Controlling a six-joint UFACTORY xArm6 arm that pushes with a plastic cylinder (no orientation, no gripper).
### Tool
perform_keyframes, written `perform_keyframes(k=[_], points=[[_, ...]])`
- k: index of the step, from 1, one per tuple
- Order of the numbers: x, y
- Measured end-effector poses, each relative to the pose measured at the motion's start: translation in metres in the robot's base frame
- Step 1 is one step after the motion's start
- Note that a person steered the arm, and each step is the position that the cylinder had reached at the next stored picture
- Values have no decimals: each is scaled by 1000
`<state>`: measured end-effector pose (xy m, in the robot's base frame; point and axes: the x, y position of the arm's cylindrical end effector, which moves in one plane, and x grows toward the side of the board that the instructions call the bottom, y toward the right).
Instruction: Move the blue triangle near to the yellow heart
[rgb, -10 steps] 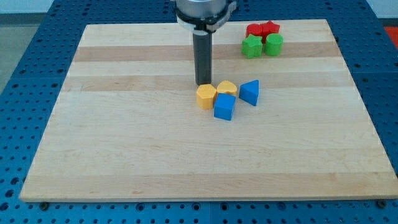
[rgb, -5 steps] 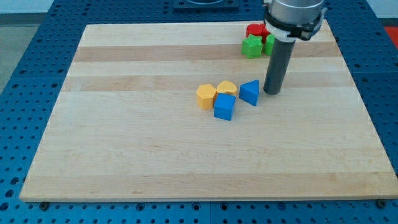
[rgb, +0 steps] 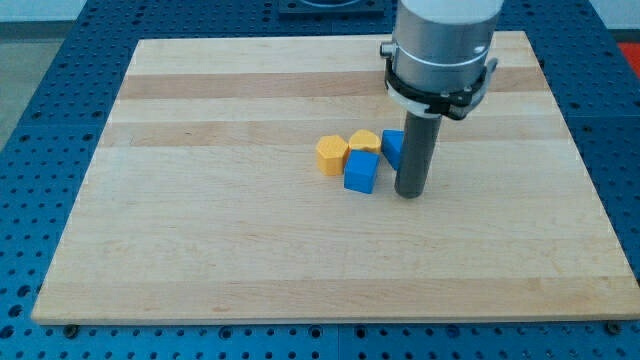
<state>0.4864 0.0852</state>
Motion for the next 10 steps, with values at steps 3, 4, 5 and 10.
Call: perform_keyframes(k=[3,4,5,10], points=[[-56,85],[-60,84],[-60,71],[-18,-21]])
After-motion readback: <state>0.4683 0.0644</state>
